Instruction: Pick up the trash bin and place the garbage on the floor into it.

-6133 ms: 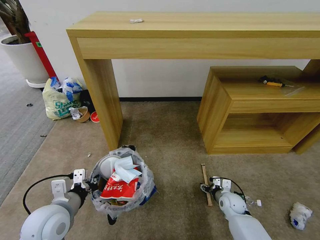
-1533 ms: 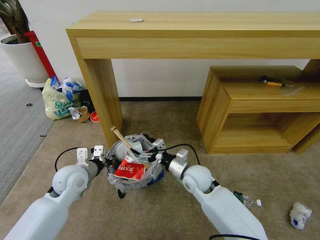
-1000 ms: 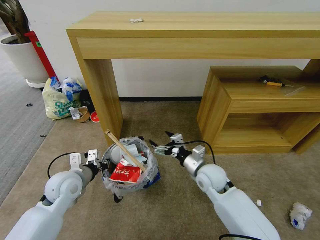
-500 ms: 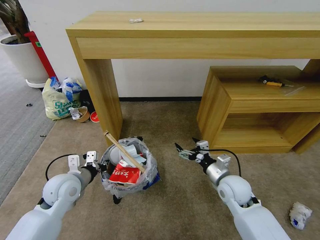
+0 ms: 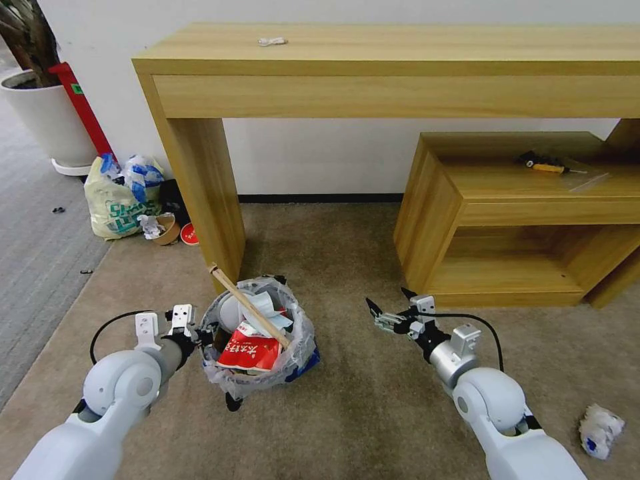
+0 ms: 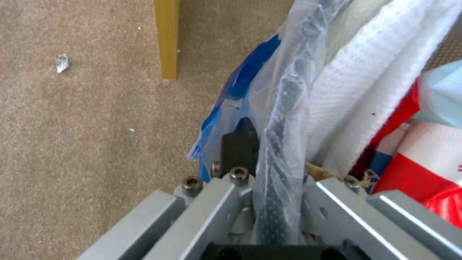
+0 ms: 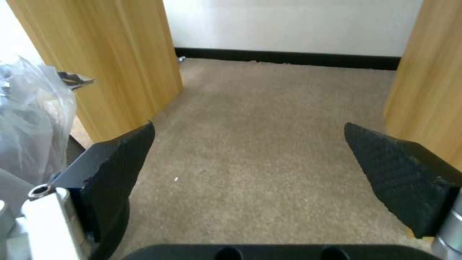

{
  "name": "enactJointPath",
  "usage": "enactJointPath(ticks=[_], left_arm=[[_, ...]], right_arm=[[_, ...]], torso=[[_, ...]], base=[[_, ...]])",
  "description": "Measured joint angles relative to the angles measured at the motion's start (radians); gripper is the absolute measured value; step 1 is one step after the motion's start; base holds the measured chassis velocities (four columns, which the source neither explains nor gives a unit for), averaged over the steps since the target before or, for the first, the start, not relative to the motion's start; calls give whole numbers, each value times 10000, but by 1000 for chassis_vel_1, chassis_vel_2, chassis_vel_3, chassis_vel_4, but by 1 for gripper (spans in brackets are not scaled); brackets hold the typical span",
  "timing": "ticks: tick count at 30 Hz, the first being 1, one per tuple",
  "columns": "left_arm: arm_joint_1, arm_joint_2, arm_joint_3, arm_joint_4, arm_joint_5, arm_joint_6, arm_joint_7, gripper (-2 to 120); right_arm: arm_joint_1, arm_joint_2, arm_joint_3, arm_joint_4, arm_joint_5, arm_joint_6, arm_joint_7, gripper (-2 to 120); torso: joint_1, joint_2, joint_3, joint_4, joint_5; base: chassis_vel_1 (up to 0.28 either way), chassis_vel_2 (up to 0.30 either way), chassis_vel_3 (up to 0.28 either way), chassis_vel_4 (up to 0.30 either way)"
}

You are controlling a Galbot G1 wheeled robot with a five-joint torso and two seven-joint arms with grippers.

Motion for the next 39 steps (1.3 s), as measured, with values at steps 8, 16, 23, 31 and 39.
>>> enactJointPath(ticks=[8, 16, 23, 31, 39], left_arm=[[26, 13, -46, -1, 36, 0, 110, 0], [31, 6, -50, -2, 70, 0, 190, 0], [35, -43, -23, -7, 107, 0, 202, 0], [84, -181, -8, -14, 299, -1, 313, 0], [172, -205, -83, -38, 335, 0, 365, 0]], right_arm=[[-553, -28, 401, 83, -153, 90, -138, 100], [-797, -78, 662, 101, -161, 155, -179, 100], [-1014, -229, 867, -20, -233, 282, -304, 100], [-1346, -490, 1180, -403, -291, 339, -357, 100], [-2097, -892, 1827, -1222, -321, 546, -501, 100]], torso=[[1, 0, 0, 1, -2], [2, 0, 2, -6, 2], [2, 0, 1, 2, -1], [2, 0, 1, 2, 2], [2, 0, 0, -1, -3]], base=[[-81, -70, 94, 77], [-202, -200, 196, 184], [-148, -166, 144, 158], [-141, -148, 160, 147], [-72, -62, 56, 55]])
